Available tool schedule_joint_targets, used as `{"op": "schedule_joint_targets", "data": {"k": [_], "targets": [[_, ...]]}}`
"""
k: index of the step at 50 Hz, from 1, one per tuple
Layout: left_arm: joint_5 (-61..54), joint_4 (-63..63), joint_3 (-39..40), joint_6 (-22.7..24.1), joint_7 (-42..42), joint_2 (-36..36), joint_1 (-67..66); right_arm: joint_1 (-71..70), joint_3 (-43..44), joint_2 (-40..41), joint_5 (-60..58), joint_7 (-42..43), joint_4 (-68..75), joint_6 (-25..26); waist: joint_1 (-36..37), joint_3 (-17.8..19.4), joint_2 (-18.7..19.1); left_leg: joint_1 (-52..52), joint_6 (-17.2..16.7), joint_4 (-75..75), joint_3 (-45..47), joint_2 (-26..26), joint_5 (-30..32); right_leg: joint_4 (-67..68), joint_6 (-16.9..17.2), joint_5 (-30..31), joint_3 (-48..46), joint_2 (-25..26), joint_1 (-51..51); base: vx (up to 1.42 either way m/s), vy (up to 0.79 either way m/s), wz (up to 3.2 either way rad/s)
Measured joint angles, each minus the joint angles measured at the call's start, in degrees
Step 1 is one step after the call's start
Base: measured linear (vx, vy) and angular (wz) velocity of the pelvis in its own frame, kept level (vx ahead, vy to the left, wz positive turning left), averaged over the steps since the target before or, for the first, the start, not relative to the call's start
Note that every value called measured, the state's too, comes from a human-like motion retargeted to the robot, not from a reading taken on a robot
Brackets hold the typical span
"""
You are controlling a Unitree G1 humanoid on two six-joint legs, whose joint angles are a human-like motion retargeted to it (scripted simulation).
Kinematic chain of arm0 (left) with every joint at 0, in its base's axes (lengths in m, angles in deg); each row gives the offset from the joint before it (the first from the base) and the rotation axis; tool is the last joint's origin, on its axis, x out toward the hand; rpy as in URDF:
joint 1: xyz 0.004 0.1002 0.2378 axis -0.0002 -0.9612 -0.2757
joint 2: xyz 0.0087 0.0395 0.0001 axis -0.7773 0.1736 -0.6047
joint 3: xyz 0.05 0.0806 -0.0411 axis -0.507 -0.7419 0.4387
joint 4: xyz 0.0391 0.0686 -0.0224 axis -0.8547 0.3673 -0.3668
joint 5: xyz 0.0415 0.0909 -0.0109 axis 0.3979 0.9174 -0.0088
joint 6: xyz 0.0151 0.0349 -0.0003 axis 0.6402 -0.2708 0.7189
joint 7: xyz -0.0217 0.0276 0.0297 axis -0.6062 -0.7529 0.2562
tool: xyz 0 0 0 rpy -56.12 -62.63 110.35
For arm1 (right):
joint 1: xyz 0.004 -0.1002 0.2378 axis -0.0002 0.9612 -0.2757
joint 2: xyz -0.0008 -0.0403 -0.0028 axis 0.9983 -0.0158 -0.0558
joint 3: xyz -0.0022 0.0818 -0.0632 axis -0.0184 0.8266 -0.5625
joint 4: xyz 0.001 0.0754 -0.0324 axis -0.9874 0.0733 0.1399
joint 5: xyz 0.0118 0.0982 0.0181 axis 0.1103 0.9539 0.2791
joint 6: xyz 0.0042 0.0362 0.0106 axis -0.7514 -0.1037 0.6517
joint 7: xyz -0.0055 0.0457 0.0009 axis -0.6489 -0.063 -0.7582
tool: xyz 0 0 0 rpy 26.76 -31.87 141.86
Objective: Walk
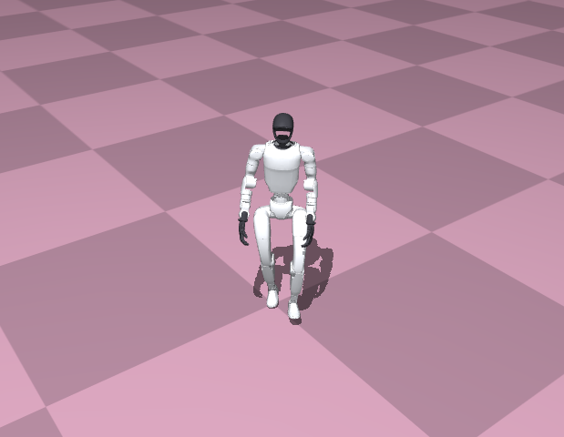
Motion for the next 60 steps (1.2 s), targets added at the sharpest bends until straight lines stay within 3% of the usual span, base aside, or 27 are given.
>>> {"op": "schedule_joint_targets", "data": {"k": [5,10,13,17,19,22,25,27,35,42,45,48,50,52,56,60], "targets": [[0.3,0.4,0.0,-0.2,0.0,0.3,0.3,0.3,-0.5,0.9,-1.8,-1.0,1.0,0.4,-0.3,-0.8,-1.4,1.7,-1.0,-18.4,-1.3,-5.2,5.2,4.4,-0.1,-4.6,0.1,-2.4,1.5,0.0,0.0,0.0],[0.2,2.8,0.3,-0.8,0.7,0.6,0.1,2.2,-1.3,2.4,-3.0,-2.3,4.0,1.0,0.1,-1.8,-4.3,4.5,0.4,-18.0,-2.3,-10.1,9.0,14.5,1.4,-8.0,1.7,-5.9,2.0,0.03,0.0,-0.03],[-0.6,4.5,0.6,-1.4,0.8,0.6,-0.4,3.3,-1.7,3.1,-3.2,-3.8,6.2,1.3,-0.1,-2.1,-7.0,6.9,2.1,-17.0,-3.0,-14.2,9.1,24.9,4.7,-4.1,3.2,-8.9,0.9,0.06,0.02,0.07],[-0.9,5.3,1.1,-2.3,0.8,0.3,-1.4,4.2,-1.8,3.4,-2.9,-5.2,6.8,1.6,-1.4,-2.2,-9.6,11.8,4.2,-19.1,-4.3,-18.7,8.4,44.1,8.7,7.5,3.7,-13.4,-5.5,0.0,0.0,0.0],[-0.9,5.2,1.3,-2.7,0.8,0.1,-1.6,4.2,-1.6,3.2,-2.9,-5.1,6.3,1.7,-2.3,-2.0,-9.6,14.8,4.6,-20.8,-5.0,-19.4,8.2,51.9,7.7,9.6,3.1,-15.5,-10.0,0.0,0.0,0.0],[-1.1,5.0,1.7,-3.4,0.9,0.1,-1.5,3.9,-1.3,2.6,-2.6,-4.6,4.9,1.8,-3.8,-1.5,-8.4,19.8,4.4,-23.8,-6.3,-19.0,8.1,57.7,4.0,6.7,1.4,-17.9,-17.0,0.0,0.0,0.0],[-1.5,4.9,1.8,-3.9,1.2,0.4,-1.5,3.7,-1.2,1.9,-2.0,-3.9,3.6,1.7,-5.5,-1.0,-6.8,24.7,3.8,-26.9,-7.4,-18.0,8.1,54.5,1.2,2.3,-0.5,-18.9,-23.3,0.0,0.0,0.0],[-2.0,5.0,2.2,-4.1,1.4,0.6,-0.9,3.0,-1.4,1.3,-1.4,-3.7,3.0,1.9,-6.4,-0.6,-4.4,27.8,3.2,-29.5,-8.0,-15.7,7.9,46.7,0.7,1.7,-2.5,-17.0,-26.1,0.0,0.0,0.0],[-1.9,5.2,1.0,-2.5,0.9,1.4,-0.5,4.2,-1.5,1.2,-1.0,-3.6,3.6,2.8,-8.1,-1.2,-0.8,34.0,2.6,-30.1,-7.4,-11.2,2.7,7.9,6.4,8.5,-0.9,-8.3,-28.3,0.0,0.0,0.0],[-0.8,7.6,0.4,-2.3,-0.3,2.2,-2.2,6.0,-1.3,2.4,-1.0,-3.7,6.7,3.3,-7.9,-2.1,0.4,34.7,0.5,-15.3,-7.6,-7.9,-3.1,7.9,5.3,13.1,-1.2,-4.7,-23.7,0.06,-0.04,-0.13],[0.0,9.0,0.7,-2.3,-1.2,2.2,-2.9,6.4,-1.2,2.9,-0.3,-3.2,8.3,3.1,-8.3,-2.2,2.8,30.7,-2.7,1.0,-7.4,-3.2,-2.1,8.6,3.4,13.5,-2.7,-1.0,-20.2,0.1,-0.06,-0.04],[1.3,8.8,0.6,-2.3,-1.4,1.9,-3.3,6.5,-1.3,3.0,0.4,-2.2,7.7,2.6,-7.4,-2.3,5.8,23.0,-5.6,21.4,-6.5,3.6,5.8,6.8,0.3,11.6,-4.3,3.9,-16.8,0.1,-0.06,-0.15],[1.8,7.7,0.3,-2.5,-1.0,1.6,-2.5,6.3,-1.3,2.9,0.5,-1.4,6.6,2.3,-6.2,-2.2,6.8,17.5,-5.0,32.0,-5.7,7.7,9.0,4.8,-1.5,10.1,-4.8,6.1,-14.5,0.15,-0.07,-0.2],[1.9,6.1,0.2,-2.7,-0.7,1.4,-1.1,5.7,-1.3,2.8,0.7,-0.5,5.8,2.1,-4.8,-1.8,6.6,12.4,-2.5,38.5,-4.7,10.5,7.3,3.0,-2.4,8.7,-4.8,6.8,-12.1,0.21,-0.07,-0.22],[1.7,2.4,0.2,-2.6,-0.4,0.7,2.3,3.5,-1.2,3.3,0.5,0.2,4.8,1.8,-1.9,-0.6,4.2,3.8,1.3,38.1,-3.5,10.5,0.2,0.4,-2.8,5.8,-3.7,5.9,-7.1,0.32,-0.05,-0.2],[1.3,-0.7,0.2,-2.1,-1.0,0.3,4.4,2.2,-1.0,4.2,0.6,-0.2,4.0,1.6,0.0,0.9,1.2,-0.3,0.6,21.9,-2.7,6.1,-1.7,0.2,-2.7,1.9,-1.8,3.6,-2.5,0.5,-0.01,-0.1]]}}
